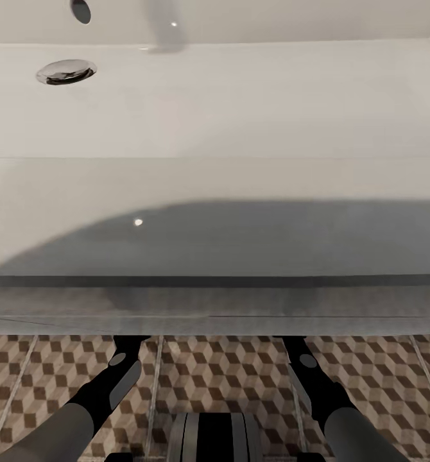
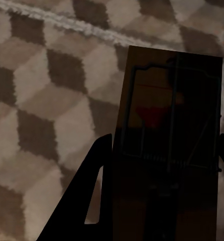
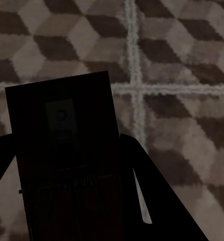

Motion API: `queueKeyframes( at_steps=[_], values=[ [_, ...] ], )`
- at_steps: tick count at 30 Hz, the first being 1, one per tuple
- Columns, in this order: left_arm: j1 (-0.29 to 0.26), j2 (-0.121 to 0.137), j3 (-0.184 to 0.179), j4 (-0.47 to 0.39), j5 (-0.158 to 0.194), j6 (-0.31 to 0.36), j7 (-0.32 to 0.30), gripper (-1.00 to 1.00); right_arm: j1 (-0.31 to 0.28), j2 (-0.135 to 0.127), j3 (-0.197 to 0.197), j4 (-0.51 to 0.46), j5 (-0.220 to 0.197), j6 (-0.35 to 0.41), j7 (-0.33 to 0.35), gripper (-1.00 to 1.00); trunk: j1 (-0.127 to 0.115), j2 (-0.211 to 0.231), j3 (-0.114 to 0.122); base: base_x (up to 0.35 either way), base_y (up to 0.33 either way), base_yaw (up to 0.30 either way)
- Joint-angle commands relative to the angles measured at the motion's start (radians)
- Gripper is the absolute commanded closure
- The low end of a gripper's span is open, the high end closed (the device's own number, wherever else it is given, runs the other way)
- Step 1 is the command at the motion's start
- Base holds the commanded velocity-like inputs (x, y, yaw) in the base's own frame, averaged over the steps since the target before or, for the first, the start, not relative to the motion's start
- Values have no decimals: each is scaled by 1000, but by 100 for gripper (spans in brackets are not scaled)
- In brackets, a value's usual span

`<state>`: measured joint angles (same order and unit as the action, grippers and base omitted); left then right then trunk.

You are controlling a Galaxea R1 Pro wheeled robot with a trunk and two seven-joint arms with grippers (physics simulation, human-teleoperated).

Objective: Take the four mousetraps from the cabinet in the bathroom and place them on the bathroom floor. Make sure all four end up on the same floor surface, and ensure that at least two of them are either under or directly next to the same bathroom sink.

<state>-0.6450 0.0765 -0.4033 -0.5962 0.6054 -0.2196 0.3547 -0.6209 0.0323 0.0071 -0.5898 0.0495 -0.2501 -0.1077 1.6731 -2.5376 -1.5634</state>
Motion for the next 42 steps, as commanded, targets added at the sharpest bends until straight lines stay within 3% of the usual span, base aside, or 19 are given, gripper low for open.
queueKeyframes(
  at_steps=[1,42],
  values=[
    [-1,1,-9,-1,7,-4,11,100,-1,0,1,1,2,-3,-3,100,0,0,-1,0,0,0],
    [-1,0,-17,-1,7,-5,5,100,-1,0,2,1,4,-3,-3,100,0,0,-1,0,0,0]
  ],
)
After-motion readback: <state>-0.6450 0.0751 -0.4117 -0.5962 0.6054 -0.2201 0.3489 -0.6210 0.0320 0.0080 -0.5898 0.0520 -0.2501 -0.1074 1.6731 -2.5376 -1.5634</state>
